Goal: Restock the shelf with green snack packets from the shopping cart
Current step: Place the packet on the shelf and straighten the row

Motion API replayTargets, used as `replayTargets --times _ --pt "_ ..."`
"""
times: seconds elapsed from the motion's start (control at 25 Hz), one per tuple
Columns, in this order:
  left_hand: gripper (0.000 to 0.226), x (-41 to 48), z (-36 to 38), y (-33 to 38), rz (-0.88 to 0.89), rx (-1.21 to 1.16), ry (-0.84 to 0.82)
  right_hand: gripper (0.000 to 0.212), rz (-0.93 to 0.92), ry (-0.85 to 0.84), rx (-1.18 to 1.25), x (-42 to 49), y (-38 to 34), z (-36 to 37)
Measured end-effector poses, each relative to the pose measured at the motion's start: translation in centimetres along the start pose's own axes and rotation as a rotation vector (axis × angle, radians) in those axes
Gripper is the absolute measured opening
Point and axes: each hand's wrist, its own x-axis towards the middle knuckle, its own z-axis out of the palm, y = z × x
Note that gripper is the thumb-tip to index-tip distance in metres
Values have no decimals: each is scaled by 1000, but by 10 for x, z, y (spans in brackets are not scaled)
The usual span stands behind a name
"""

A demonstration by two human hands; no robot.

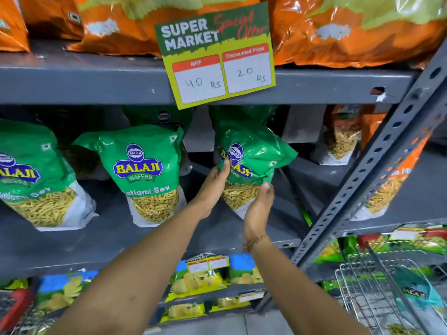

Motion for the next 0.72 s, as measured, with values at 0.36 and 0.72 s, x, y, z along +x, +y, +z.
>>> replayTargets --times 0.36,0.72 --pt "39 -32 8 6 53 236 268 48 100 -237 -523 36 3 -2" --pt "31 -99 -111 -5 252 135 261 20 -194 80 -280 -116 28 71"
